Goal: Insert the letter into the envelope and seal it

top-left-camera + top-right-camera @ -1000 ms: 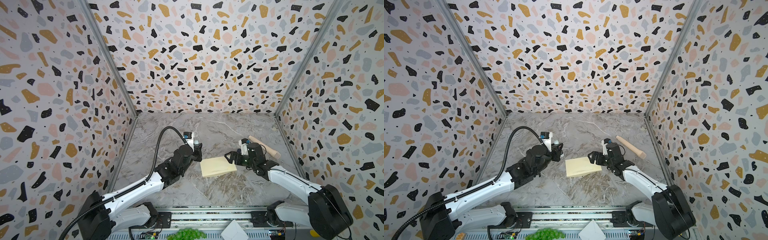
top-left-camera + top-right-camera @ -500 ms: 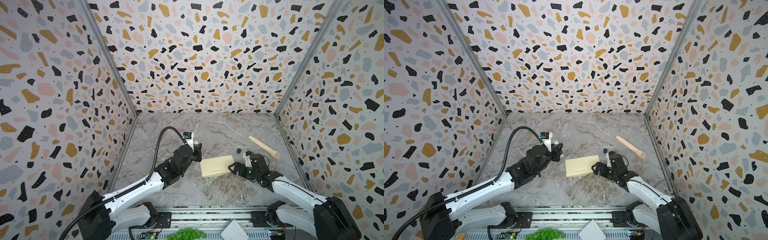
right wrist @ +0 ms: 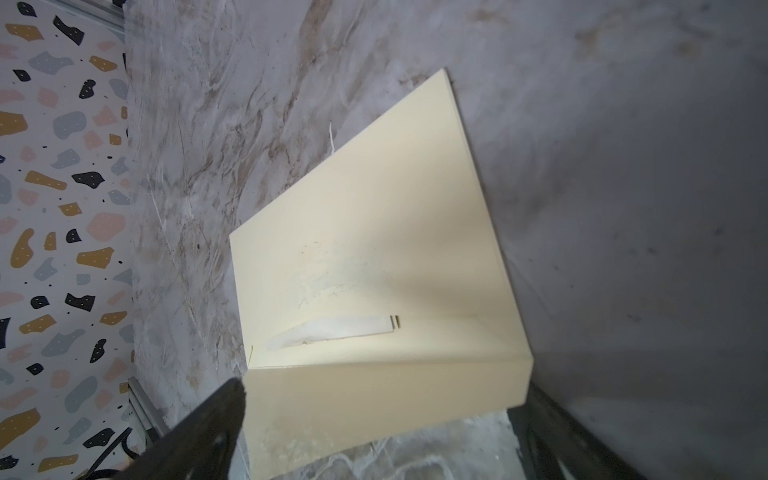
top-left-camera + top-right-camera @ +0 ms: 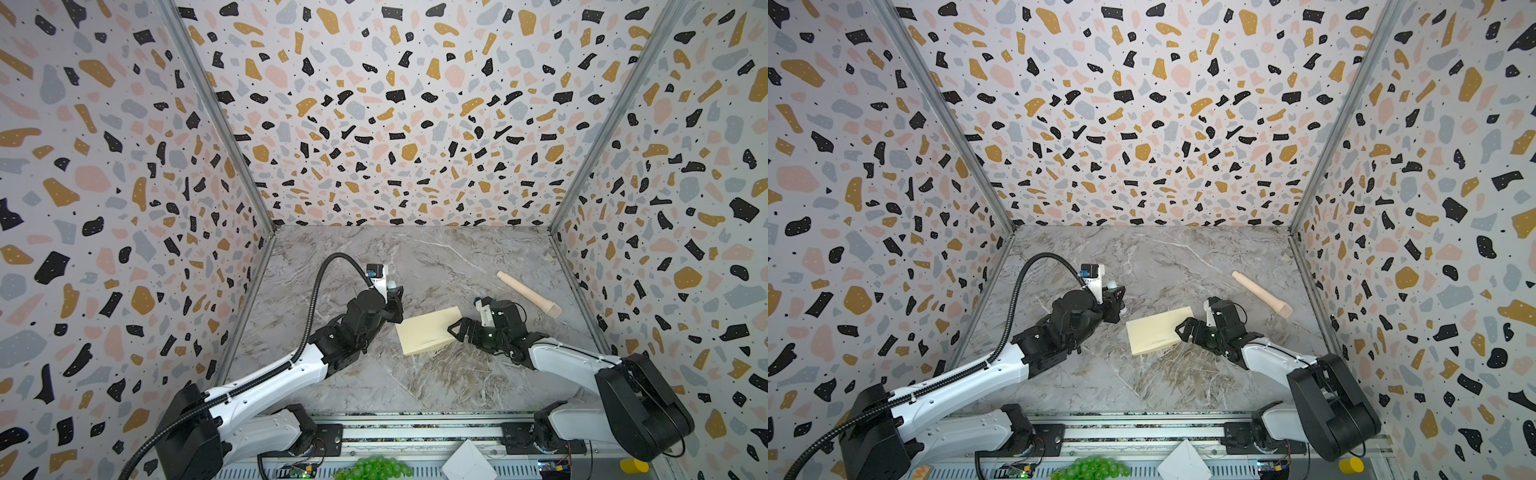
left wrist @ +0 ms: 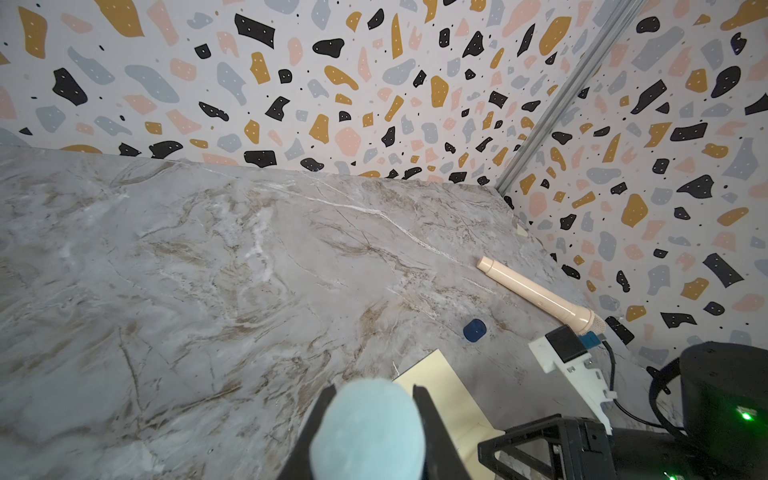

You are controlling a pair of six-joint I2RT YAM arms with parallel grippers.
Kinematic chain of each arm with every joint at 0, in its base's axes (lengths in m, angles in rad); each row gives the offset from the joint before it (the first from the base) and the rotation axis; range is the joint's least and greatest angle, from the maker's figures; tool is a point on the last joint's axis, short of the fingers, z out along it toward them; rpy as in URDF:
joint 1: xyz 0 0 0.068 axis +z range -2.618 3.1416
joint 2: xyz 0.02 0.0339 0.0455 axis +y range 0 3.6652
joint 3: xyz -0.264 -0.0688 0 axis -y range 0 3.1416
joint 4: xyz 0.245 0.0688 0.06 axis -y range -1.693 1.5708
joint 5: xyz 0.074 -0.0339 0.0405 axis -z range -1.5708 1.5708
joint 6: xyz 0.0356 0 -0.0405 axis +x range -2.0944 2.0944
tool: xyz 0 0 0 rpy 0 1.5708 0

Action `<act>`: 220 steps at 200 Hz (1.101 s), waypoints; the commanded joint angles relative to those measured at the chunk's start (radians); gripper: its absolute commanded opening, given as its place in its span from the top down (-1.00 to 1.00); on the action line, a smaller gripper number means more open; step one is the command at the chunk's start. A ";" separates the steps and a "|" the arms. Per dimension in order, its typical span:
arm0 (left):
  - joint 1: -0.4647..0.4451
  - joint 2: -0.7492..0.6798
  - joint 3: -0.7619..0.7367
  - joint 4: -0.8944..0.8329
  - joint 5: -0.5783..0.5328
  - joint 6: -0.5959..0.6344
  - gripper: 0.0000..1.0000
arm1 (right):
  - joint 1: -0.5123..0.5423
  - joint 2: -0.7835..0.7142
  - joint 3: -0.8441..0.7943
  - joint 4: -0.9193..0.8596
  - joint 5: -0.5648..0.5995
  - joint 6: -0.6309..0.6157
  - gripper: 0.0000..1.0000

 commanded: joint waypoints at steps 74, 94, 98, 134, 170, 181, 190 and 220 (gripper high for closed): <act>0.095 0.011 -0.063 -0.001 -0.079 -0.073 1.00 | 0.064 0.408 0.400 0.085 -0.158 -0.085 -0.93; 0.105 0.020 -0.079 0.000 -0.088 -0.076 1.00 | 0.103 0.485 0.484 0.084 -0.197 -0.083 -0.92; 0.106 0.021 -0.082 0.001 -0.089 -0.078 1.00 | 0.110 0.497 0.498 0.082 -0.205 -0.083 -0.92; 0.116 0.055 -0.110 0.023 -0.089 -0.084 1.00 | 0.127 0.516 0.538 0.098 -0.216 -0.076 -0.92; 0.127 0.109 -0.124 0.061 -0.056 -0.088 1.00 | 0.104 0.406 0.486 0.058 -0.135 -0.133 -0.87; 0.128 0.130 -0.128 0.078 -0.046 -0.089 1.00 | 0.091 0.358 0.453 0.064 -0.121 -0.142 -0.83; 0.129 0.147 -0.128 0.087 -0.035 -0.088 1.00 | 0.076 0.317 0.427 0.076 -0.119 -0.144 -0.79; 0.129 0.205 -0.125 0.110 -0.005 -0.081 1.00 | 0.030 0.219 0.360 0.083 -0.063 -0.159 -0.45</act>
